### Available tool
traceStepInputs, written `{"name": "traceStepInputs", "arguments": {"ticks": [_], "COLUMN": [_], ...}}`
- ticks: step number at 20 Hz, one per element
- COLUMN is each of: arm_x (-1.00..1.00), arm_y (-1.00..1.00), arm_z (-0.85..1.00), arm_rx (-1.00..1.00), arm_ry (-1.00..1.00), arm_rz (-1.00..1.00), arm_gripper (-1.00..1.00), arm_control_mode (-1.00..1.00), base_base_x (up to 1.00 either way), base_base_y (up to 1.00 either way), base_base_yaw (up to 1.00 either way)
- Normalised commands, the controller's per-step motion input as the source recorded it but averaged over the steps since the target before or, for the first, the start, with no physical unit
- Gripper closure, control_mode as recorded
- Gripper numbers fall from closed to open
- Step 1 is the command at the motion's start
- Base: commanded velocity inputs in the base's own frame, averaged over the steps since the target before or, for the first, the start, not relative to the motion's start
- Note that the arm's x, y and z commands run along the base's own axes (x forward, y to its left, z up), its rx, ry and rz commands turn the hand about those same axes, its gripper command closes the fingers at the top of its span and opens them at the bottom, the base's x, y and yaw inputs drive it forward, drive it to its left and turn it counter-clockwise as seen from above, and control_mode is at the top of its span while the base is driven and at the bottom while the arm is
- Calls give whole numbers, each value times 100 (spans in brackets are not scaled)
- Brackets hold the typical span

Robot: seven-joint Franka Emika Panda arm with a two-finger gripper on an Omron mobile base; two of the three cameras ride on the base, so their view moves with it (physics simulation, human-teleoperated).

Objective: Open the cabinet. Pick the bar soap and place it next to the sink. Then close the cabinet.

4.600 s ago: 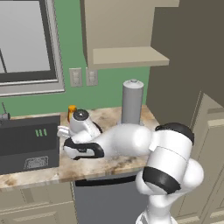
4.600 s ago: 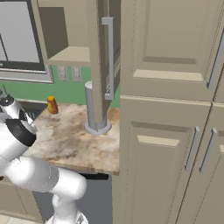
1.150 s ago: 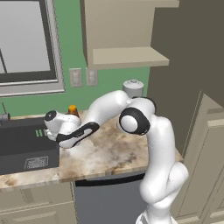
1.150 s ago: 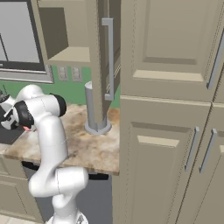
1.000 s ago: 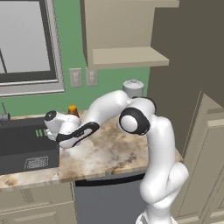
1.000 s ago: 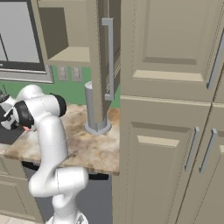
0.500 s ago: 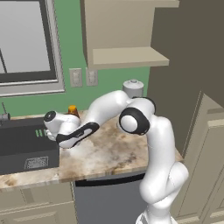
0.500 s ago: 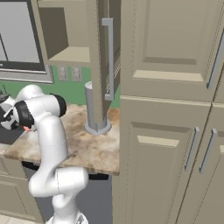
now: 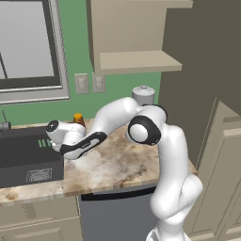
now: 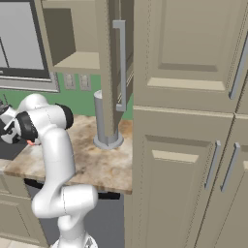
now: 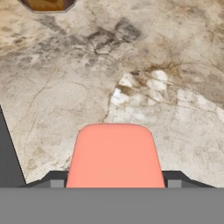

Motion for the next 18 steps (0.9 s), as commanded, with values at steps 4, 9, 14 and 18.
{"name": "traceStepInputs", "arguments": {"ticks": [4, 9, 14, 18], "arm_x": [0, 0, 0, 0], "arm_y": [-30, -26, -16, -18], "arm_z": [-20, -27, -29, -16], "arm_rx": [-1, 0, 0, 0], "arm_ry": [0, 0, 3, 4], "arm_rz": [0, 0, 0, 0], "arm_gripper": [100, 100, -100, -100], "arm_control_mode": [-100, -100, -100, -100], "base_base_x": [0, 0, 0, 0], "base_base_y": [0, 0, 0, 0], "base_base_yaw": [0, 0, 0, 0]}}
